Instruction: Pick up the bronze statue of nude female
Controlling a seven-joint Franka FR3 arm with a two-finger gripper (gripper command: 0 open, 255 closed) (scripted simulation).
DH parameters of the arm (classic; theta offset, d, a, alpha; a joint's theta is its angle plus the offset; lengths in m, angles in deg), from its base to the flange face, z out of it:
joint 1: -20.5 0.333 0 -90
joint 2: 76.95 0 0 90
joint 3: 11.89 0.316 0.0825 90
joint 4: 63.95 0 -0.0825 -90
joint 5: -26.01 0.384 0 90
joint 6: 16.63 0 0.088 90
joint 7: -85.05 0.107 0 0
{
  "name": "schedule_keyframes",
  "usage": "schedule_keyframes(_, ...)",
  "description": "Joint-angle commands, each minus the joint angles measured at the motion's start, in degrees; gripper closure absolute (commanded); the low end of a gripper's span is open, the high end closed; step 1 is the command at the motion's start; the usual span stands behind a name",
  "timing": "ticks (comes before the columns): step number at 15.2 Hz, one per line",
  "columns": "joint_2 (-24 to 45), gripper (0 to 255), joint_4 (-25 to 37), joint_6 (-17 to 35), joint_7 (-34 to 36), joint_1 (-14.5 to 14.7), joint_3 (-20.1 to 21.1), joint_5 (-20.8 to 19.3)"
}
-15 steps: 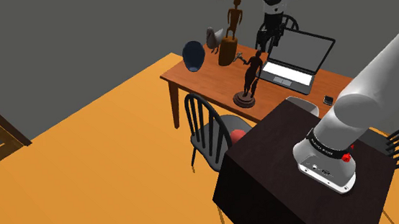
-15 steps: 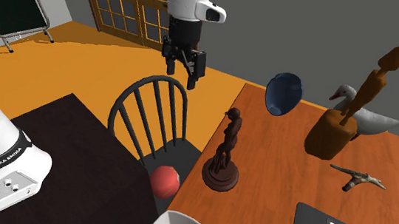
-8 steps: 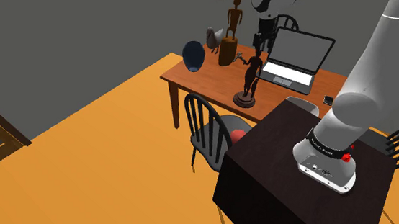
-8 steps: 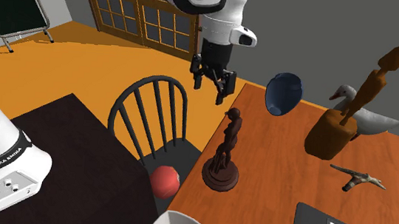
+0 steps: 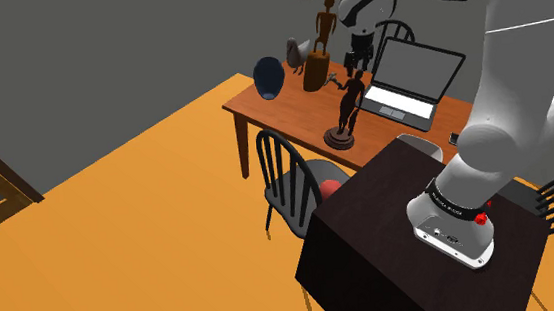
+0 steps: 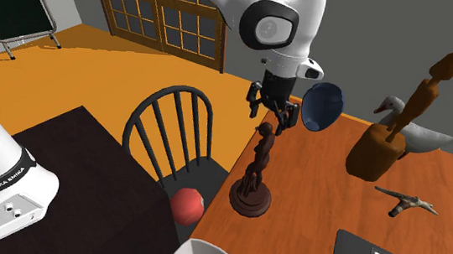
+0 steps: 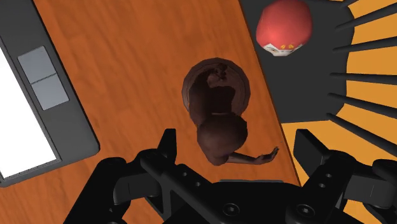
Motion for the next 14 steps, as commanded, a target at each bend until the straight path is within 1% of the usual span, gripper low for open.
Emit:
schedule_keyframes(1, 4.58, 0, 5.48, -0.88, -1.48, -1.76, 0.69, 1.42)
schedule_keyframes(2, 4.91, 0, 5.89, -0.94, -1.55, -1.90, 0.77, 1.50)
schedule_keyframes(9, 8.42, 0, 5.33, 3.05, -1.78, -2.42, 1.51, 2.44)
schedule_keyframes(11, 8.41, 0, 5.33, 3.05, -1.78, -2.42, 1.51, 2.44)
schedule_keyframes(12, 8.26, 255, 5.11, 3.11, -1.73, -2.35, 1.50, 2.41)
schedule_keyframes(14, 8.26, 255, 5.14, 3.08, -1.73, -2.35, 1.50, 2.40)
